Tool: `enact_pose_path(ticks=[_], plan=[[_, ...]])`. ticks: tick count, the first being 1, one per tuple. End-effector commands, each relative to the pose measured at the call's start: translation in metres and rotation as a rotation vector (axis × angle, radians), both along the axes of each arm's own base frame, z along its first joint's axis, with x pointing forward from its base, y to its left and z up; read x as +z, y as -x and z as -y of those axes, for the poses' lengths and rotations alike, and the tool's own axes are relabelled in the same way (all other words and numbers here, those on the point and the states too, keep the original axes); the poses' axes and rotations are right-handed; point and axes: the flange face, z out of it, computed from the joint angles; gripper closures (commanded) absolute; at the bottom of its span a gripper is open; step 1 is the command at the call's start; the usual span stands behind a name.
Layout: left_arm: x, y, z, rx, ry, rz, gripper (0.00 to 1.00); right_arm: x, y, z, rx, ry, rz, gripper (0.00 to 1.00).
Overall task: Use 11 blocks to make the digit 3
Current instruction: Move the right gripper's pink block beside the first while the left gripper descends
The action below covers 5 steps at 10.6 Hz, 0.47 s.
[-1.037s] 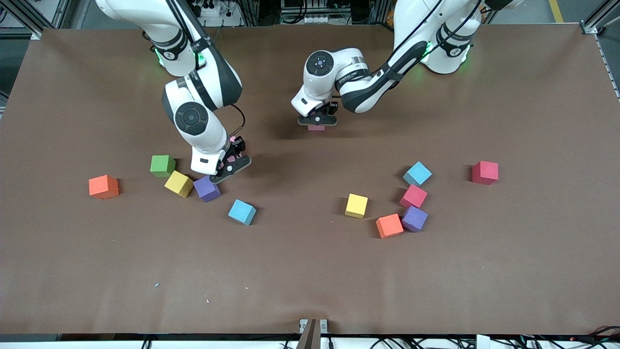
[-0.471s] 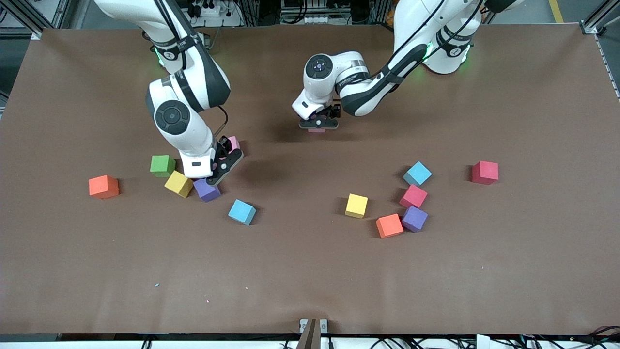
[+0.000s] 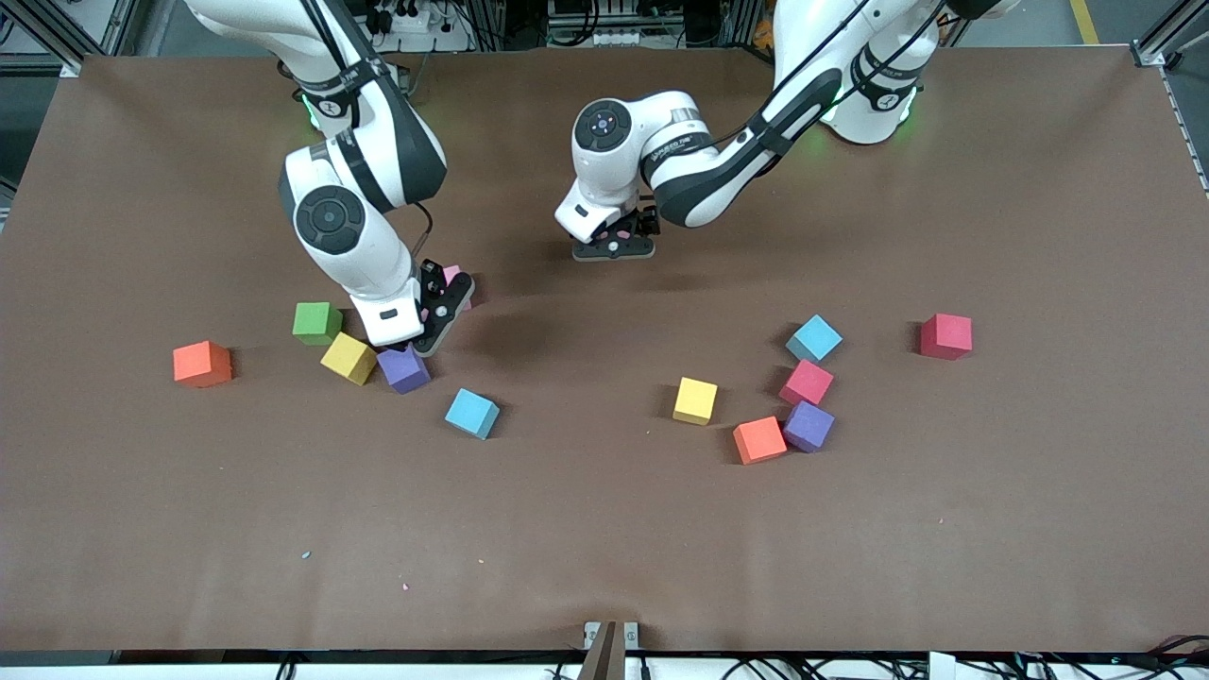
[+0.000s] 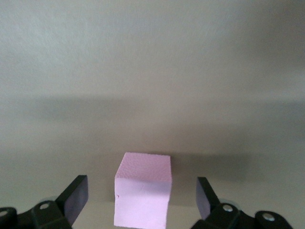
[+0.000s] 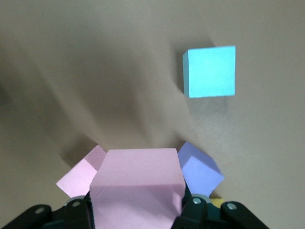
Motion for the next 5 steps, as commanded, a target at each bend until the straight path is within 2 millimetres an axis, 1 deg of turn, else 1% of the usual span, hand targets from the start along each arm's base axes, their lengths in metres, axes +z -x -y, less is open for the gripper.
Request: enact_pose_path(ticks=[1,2,3,4,5], plan=[[0.018,-0.010,-0.007,0.042,-0.019,0.005,0.00,0.014,-0.004,0.005,0.141,-0.010,0.011,0.82],[0.016,-0.021,-0.016,0.062,-0.029,0.002,0.00,0.015,-0.004,0.005,0.180,-0.012,0.011,0.82],[0.016,-0.039,-0.030,0.102,-0.038,-0.002,0.00,0.015,-0.005,0.005,0.217,-0.013,0.009,0.82],[0.015,-0.066,-0.054,0.163,-0.049,-0.007,0.00,0.016,-0.006,0.003,0.264,-0.014,0.013,0.82],[0.015,-0.096,-0.083,0.228,-0.056,-0.012,0.00,0.020,-0.005,-0.005,0.304,-0.018,0.018,0.83]])
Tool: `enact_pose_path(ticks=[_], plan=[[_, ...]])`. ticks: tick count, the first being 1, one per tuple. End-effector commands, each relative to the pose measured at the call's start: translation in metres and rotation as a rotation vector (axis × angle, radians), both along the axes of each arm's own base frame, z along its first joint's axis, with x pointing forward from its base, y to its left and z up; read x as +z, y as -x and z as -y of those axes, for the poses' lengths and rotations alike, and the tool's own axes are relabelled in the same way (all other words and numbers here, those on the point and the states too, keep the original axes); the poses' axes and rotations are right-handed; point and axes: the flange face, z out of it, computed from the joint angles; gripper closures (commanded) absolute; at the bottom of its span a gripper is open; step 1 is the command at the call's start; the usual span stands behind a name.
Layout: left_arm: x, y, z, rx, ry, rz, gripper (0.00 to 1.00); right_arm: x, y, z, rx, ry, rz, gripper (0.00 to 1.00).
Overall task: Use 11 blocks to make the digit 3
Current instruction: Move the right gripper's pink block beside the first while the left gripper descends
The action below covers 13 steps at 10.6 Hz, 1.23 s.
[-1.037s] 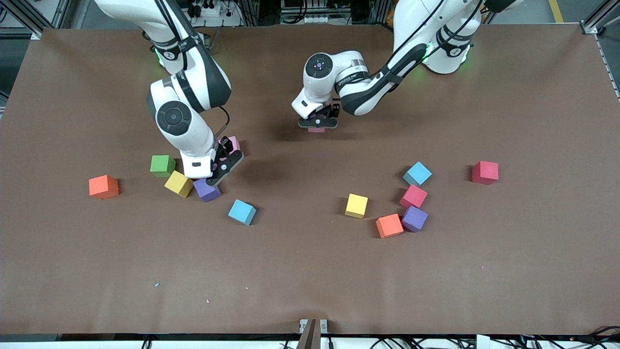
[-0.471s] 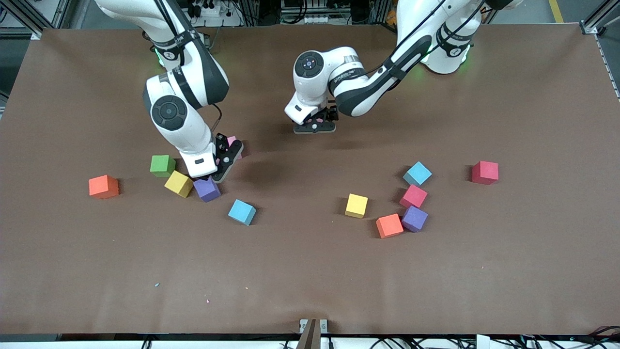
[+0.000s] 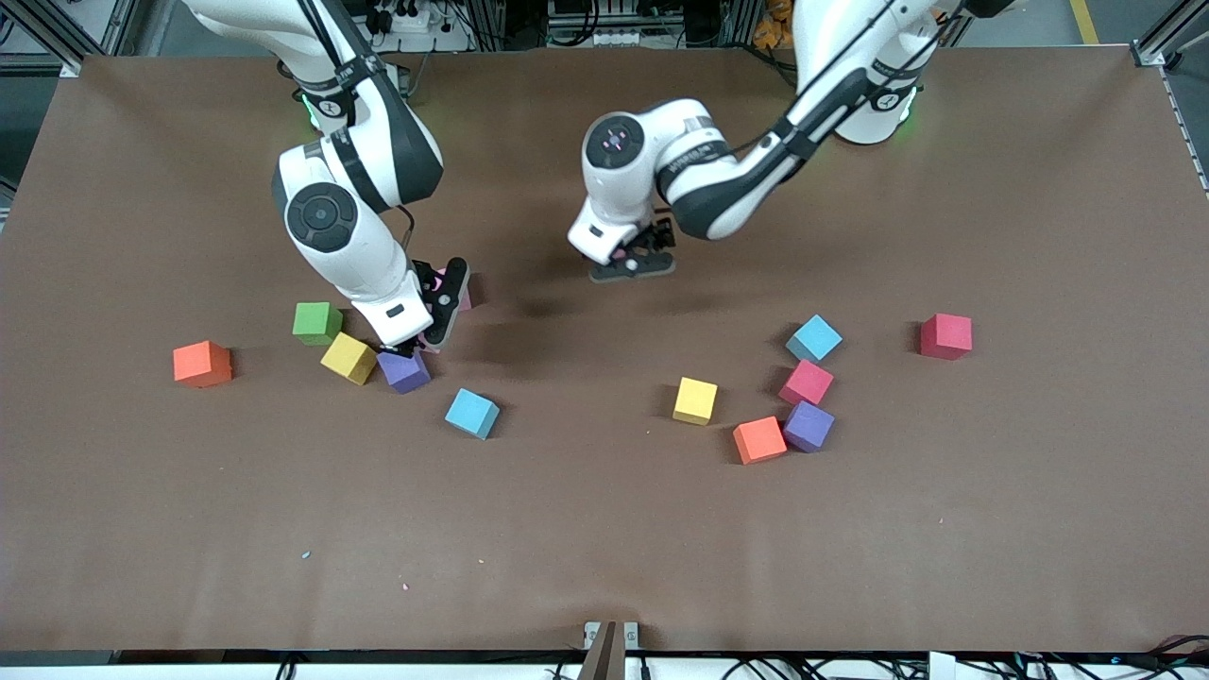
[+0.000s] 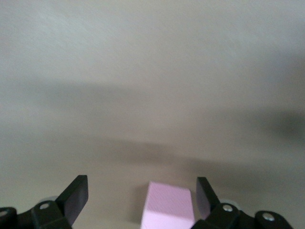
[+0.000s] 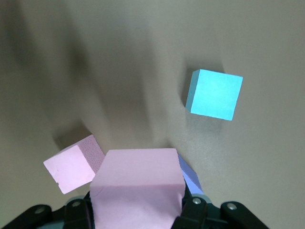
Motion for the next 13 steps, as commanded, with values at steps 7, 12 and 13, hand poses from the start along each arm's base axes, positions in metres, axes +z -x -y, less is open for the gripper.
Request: enact_pose_path(ticks=[7,12,13], plan=[[0.030,-0.161,-0.159,0.647,0.000,0.043,0.00,-0.019,0.113,-0.166,0.310,0.053,-0.015,0.87],[0.000,-0.183,-0.182,0.916,-0.045,0.028,0.00,-0.064,0.184,-0.212,0.334,0.070,-0.024,0.87],[-0.006,-0.189,-0.196,0.954,-0.062,0.030,0.00,-0.072,0.200,-0.218,0.322,0.078,-0.027,0.88]])
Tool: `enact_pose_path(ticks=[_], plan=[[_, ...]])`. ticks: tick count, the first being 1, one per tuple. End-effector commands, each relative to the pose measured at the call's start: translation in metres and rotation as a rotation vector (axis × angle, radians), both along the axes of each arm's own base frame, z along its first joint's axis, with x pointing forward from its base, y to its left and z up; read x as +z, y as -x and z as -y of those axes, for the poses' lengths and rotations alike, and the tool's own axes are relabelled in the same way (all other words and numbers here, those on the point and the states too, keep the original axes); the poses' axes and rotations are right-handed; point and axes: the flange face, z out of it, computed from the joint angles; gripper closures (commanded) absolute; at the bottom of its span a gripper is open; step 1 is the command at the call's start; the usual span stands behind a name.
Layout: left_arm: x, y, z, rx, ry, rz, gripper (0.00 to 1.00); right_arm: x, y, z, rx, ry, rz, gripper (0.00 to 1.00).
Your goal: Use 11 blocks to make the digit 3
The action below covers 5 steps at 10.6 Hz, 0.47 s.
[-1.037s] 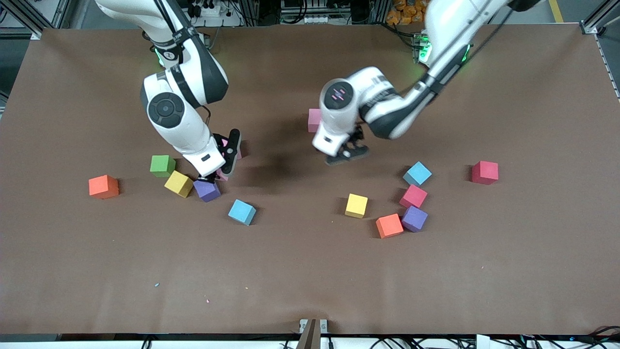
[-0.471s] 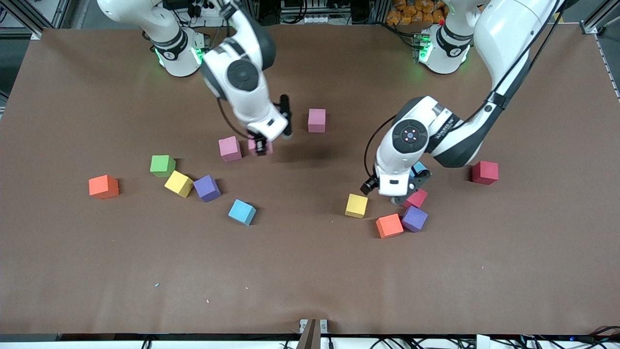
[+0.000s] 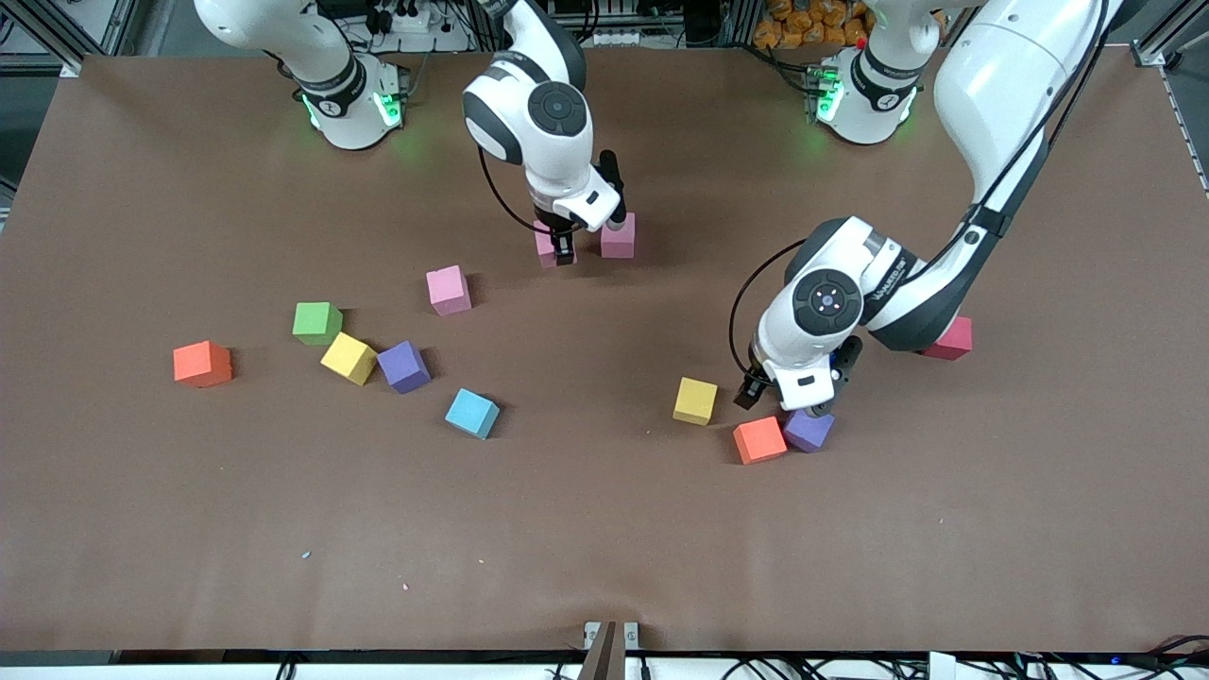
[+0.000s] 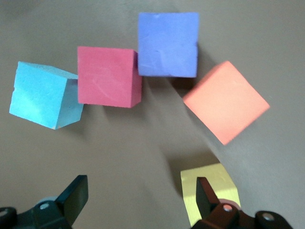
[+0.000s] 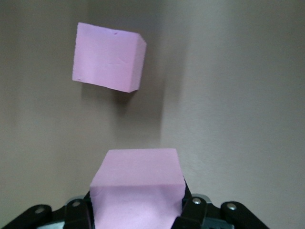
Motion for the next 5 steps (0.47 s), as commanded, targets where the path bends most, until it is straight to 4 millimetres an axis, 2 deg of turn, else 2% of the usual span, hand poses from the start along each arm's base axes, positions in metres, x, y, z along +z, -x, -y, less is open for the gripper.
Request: enact_pose_path(ticks=[1,3,5], plan=[[-0.007,-0.012,-0.016,0.106,-0.012,-0.019,0.00,-0.019,0.028,-0.004,-0.034,0.011,0.014,0.88],[-0.016,-0.007,-0.007,0.189,-0.028,-0.024,0.00,-0.033,0.036,-0.003,-0.030,0.002,0.020,0.88],[-0.017,-0.007,-0.007,0.212,-0.034,-0.022,0.00,-0.043,0.041,-0.007,-0.037,-0.002,0.027,0.89]])
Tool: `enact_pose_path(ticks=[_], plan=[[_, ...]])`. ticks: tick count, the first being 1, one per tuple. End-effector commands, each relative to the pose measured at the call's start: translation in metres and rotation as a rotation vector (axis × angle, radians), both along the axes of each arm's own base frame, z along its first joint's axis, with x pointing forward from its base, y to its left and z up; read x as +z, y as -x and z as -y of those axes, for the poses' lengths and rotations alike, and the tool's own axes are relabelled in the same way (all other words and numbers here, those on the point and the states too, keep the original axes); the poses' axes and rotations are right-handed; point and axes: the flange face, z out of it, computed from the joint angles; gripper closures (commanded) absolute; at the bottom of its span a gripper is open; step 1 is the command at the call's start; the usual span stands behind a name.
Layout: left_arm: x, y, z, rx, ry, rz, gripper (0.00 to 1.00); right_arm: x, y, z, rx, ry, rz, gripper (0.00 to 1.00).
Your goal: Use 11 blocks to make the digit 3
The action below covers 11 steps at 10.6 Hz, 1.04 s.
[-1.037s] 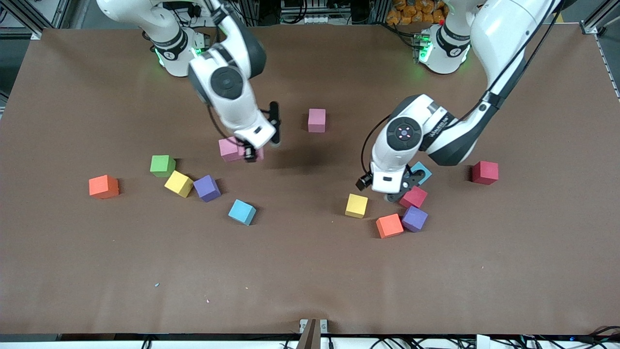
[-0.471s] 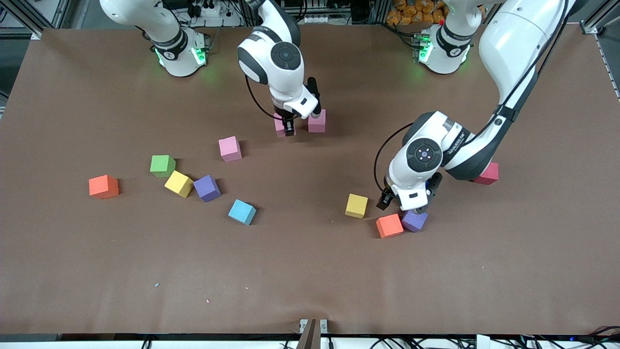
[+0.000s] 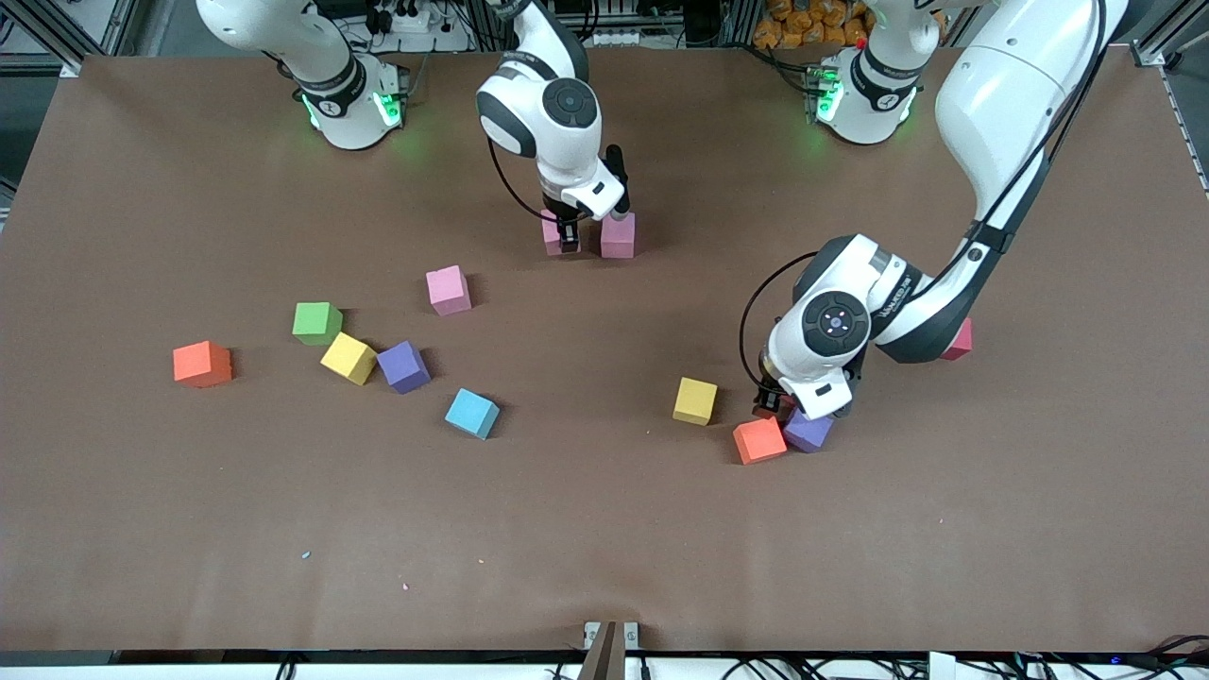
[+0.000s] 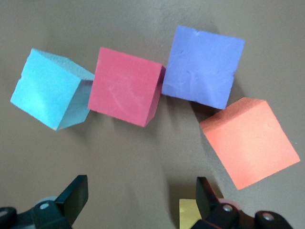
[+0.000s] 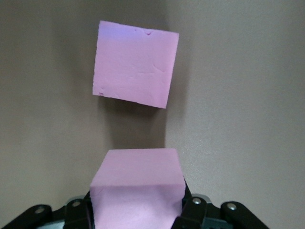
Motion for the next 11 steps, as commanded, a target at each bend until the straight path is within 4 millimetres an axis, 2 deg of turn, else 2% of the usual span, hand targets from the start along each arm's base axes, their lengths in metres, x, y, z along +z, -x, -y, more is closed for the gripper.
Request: enact_pose_path(ticks=[1,5,7,9,10,11], plan=[[0.003,-0.006,-0.004,0.028,-0.005,0.002,0.00,-0.012,0.005,-0.002,-0.025,-0.004,0.017,0.89],[0.013,-0.046,-0.050,0.116,-0.016,0.048,0.00,-0.029,0.014,-0.011,-0.059,-0.018,0.033,0.89],[0.006,-0.050,-0.061,0.119,-0.035,0.048,0.00,-0.036,0.020,-0.016,-0.080,-0.036,0.017,0.89],[0.003,-0.057,-0.064,0.128,-0.027,0.051,0.00,-0.038,0.025,-0.022,-0.085,-0.049,0.012,0.89],[0.003,-0.067,-0.067,0.155,-0.013,0.056,0.00,-0.042,0.026,-0.022,-0.086,-0.045,0.009,0.89],[-0.003,-0.070,-0.063,0.171,-0.005,0.053,0.00,-0.044,0.026,-0.023,-0.086,-0.046,0.011,0.89]])
